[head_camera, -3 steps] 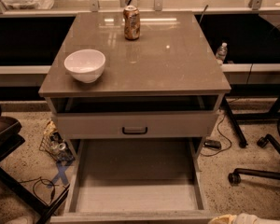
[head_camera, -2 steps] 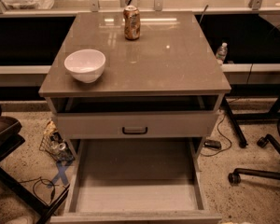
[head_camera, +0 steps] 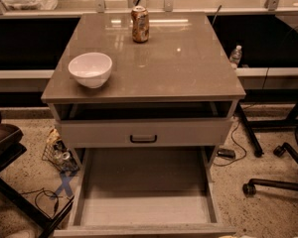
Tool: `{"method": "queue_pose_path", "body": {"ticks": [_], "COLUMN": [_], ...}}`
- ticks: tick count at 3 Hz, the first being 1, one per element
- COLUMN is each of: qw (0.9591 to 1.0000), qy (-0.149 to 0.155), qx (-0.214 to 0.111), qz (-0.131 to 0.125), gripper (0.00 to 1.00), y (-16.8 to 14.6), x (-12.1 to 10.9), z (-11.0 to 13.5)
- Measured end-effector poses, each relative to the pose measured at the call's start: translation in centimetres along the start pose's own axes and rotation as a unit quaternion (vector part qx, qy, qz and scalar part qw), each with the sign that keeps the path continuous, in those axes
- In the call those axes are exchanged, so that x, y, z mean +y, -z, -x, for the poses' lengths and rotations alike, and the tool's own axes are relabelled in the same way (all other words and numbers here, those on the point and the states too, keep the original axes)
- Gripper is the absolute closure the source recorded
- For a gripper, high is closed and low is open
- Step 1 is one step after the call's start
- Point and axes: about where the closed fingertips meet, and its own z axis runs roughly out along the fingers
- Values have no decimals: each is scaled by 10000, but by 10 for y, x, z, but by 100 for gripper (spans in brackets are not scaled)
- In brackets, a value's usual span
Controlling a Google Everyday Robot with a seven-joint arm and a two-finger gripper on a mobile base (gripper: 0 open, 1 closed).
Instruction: Close middle drawer
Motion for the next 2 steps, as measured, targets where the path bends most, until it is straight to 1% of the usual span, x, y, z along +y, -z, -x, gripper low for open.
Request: {"method": "queue_pose_path", "body": {"ticks": [1, 2], "qw": [9997, 9994], "qy": [75, 207], "qx": [-166, -172], "qz": [144, 218], "gripper": [100, 100], "y": [-21, -39], "x": [-7, -16], "z": [9, 23]}}
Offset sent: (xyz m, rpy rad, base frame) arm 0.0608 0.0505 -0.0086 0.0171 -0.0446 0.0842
